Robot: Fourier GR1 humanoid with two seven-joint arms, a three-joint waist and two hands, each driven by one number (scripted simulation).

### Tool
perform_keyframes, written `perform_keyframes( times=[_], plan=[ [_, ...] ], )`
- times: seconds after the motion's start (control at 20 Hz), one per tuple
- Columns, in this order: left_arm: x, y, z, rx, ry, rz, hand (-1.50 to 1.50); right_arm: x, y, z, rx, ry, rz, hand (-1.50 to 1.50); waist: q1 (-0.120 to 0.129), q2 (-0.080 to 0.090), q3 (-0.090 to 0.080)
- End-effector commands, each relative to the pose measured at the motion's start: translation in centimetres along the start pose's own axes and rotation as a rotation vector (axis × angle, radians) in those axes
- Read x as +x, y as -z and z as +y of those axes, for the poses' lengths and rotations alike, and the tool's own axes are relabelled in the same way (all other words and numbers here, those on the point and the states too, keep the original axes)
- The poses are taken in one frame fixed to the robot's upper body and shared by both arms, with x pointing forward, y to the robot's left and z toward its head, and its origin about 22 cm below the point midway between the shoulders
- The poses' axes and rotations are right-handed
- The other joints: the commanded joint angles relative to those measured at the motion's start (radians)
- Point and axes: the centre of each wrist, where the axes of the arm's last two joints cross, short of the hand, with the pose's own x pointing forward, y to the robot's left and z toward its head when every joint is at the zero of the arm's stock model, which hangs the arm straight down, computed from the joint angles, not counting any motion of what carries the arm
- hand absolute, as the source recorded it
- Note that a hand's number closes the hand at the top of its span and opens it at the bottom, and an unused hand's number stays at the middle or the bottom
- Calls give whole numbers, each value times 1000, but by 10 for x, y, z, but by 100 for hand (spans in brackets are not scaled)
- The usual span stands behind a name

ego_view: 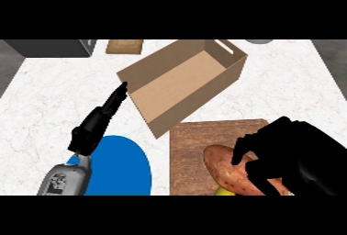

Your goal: Pick the sweet potato from the cutting board and place it in the cardboard box

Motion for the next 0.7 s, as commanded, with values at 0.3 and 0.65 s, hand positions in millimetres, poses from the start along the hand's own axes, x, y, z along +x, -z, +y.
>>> perform_keyframes(
  times=[0.3,0.65],
  plan=[
    [17,11,-2,-19,-9,6,0,-2,43,-39,-88,16,132,150,10,2,0],
    [25,-3,-1,-11,-14,-24,0,-39,97,-43,-96,65,179,150,20,3,1]
  ],
)
